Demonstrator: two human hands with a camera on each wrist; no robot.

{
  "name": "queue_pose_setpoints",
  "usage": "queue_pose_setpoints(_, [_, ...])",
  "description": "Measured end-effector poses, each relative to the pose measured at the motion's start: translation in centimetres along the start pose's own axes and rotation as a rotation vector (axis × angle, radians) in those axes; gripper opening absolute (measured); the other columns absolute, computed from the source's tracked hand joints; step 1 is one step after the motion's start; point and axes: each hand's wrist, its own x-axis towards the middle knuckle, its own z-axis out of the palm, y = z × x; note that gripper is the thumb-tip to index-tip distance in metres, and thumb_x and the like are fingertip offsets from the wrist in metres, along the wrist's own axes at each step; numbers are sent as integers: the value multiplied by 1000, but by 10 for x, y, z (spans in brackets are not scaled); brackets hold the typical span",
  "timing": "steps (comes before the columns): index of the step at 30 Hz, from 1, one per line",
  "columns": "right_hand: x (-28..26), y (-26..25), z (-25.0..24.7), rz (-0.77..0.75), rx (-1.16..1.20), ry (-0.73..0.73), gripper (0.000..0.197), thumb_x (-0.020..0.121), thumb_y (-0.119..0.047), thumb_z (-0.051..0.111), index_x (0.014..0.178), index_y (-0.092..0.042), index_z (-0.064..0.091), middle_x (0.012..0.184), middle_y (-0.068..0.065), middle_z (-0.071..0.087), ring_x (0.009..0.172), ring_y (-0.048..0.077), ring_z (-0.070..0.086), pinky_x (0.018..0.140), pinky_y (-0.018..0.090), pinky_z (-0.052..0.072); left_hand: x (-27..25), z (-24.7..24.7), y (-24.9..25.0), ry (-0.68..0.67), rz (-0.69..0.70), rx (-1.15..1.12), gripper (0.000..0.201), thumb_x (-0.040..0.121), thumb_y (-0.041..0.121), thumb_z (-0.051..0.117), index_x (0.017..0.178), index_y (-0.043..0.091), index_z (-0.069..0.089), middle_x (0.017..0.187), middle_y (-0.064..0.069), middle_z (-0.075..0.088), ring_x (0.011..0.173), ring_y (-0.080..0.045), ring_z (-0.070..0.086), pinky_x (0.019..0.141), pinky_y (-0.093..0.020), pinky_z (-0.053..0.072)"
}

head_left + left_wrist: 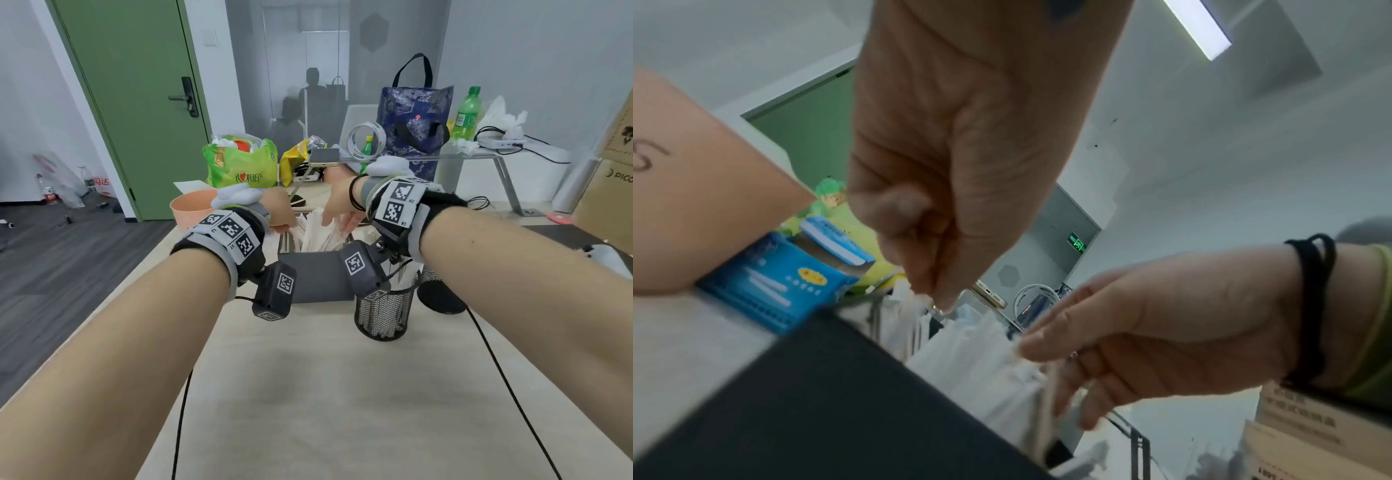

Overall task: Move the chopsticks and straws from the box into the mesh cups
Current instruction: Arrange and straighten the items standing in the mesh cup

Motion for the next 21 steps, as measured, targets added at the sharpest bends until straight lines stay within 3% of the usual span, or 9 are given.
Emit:
queue_pose_setpoints(2, [4,-4,3,-49,63,-25,56,87,-12,64,135,6,40,104,25,62,97,31,62,94,40,54,3,1,2,-45,28,-160,19,83,22,69,92,5,68,61,-2,66,48,-10,60,53,-20,53])
queue_pose_setpoints(4, [2,-5,4,-101,104,-45,49,88,-7,61,132,8,45,120,26,60,101,30,62,91,36,54,3,5,6,-118,52,-222,41,75,30,77,108,12,59,78,-2,66,65,-13,65,63,-22,58])
queue_pose_setpoints(7, [-1,-1,0,-196,214,-32,34,89,1,53,122,9,53,115,22,63,109,32,64,86,35,56,2,10,16,-111,100,-205,44,77,24,75,103,14,41,74,2,54,62,-9,52,40,-10,48])
queue_pose_setpoints(11, [-7,0,-6,-207,212,-80,12,91,5,45,94,0,56,85,11,57,84,22,61,78,32,55,-2,18,29,-35,51,-194,34,81,34,69,85,10,45,73,-3,46,58,-18,42,55,-25,44])
queue_pose_setpoints(14, [-4,2,-15,-190,158,41,19,91,-4,49,108,1,56,99,14,59,91,25,61,86,37,54,3,23,30,11,130,-135,49,85,36,63,122,10,45,87,-4,52,60,-20,47,50,-23,39])
queue_pose_setpoints(16, [-3,6,-18,-188,131,92,26,91,-10,52,114,2,57,95,11,59,89,24,61,85,37,54,4,26,29,34,121,-128,55,86,32,61,131,7,40,96,-8,56,61,-20,49,54,-26,42])
queue_pose_setpoints(18, [-3,9,-17,-171,110,51,32,91,-14,54,119,2,56,87,8,58,80,21,61,80,35,55,4,26,28,32,105,-127,46,86,32,63,122,9,44,95,-9,61,62,-21,53,50,-24,47])
queue_pose_setpoints(20, [-2,11,-15,-152,96,24,35,91,-14,56,121,3,54,92,10,59,80,21,61,81,35,54,3,28,30,-28,103,-190,32,86,32,64,105,13,47,78,-4,59,54,-15,54,36,-15,44])
queue_pose_setpoints(21, [-1,12,-14,-147,92,24,36,91,-14,57,122,3,54,97,12,60,82,22,61,83,36,53,3,29,33,-62,105,-227,27,87,31,64,100,11,51,77,-4,59,55,-14,55,39,-16,46])
